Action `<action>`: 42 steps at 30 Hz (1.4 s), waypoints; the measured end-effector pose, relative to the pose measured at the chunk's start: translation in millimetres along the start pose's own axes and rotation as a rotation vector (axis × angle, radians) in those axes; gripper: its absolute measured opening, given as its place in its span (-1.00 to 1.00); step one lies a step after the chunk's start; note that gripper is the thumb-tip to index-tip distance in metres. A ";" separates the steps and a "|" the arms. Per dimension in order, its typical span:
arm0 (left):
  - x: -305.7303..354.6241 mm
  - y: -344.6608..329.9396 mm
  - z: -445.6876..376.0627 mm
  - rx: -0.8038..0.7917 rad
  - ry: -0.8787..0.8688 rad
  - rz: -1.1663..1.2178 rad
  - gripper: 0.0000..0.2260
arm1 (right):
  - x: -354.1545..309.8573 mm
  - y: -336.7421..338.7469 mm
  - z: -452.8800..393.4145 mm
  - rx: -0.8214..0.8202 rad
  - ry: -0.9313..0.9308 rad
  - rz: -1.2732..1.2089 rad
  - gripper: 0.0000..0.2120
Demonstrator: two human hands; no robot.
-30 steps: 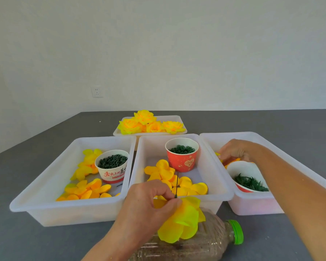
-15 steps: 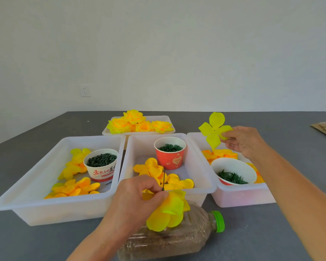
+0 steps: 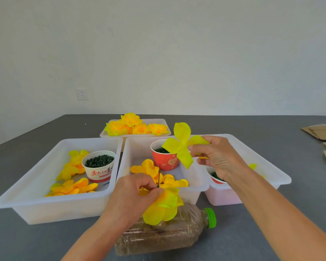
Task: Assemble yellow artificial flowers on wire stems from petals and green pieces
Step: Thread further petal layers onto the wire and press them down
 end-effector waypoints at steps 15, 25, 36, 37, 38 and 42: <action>-5.1 -3.0 -0.2 0.000 0.040 0.035 -0.81 | -19.6 -39.0 51.1 0.098 0.481 0.250 -0.78; -6.7 -4.4 -0.4 -0.020 0.069 0.054 -0.85 | 1.8 -59.7 45.7 -0.100 0.257 0.010 -0.84; -2.1 -2.1 -0.9 -0.014 0.025 0.049 -0.92 | 0.9 -70.2 41.8 -0.247 0.104 -0.339 -0.71; -2.1 -2.0 -1.0 -0.014 0.025 0.050 -0.92 | -0.3 -70.1 42.9 -0.249 0.115 -0.336 -0.73; -2.2 -2.2 -1.1 -0.015 0.024 0.051 -0.92 | -1.2 -69.6 43.7 -0.247 0.128 -0.327 -0.74; -3.2 -2.5 -1.0 -0.015 0.032 0.050 -0.92 | -8.9 -64.6 48.7 -0.208 0.220 -0.268 -0.76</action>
Point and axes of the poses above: each hand's wrist, its own z-axis away from the middle knuckle, its own y-axis out of the back of the hand, x = y × z, the point moved 8 cm from there along -z, towards the middle knuckle, and after that the axes turned 10 degrees about z, right-handed, at the moved point
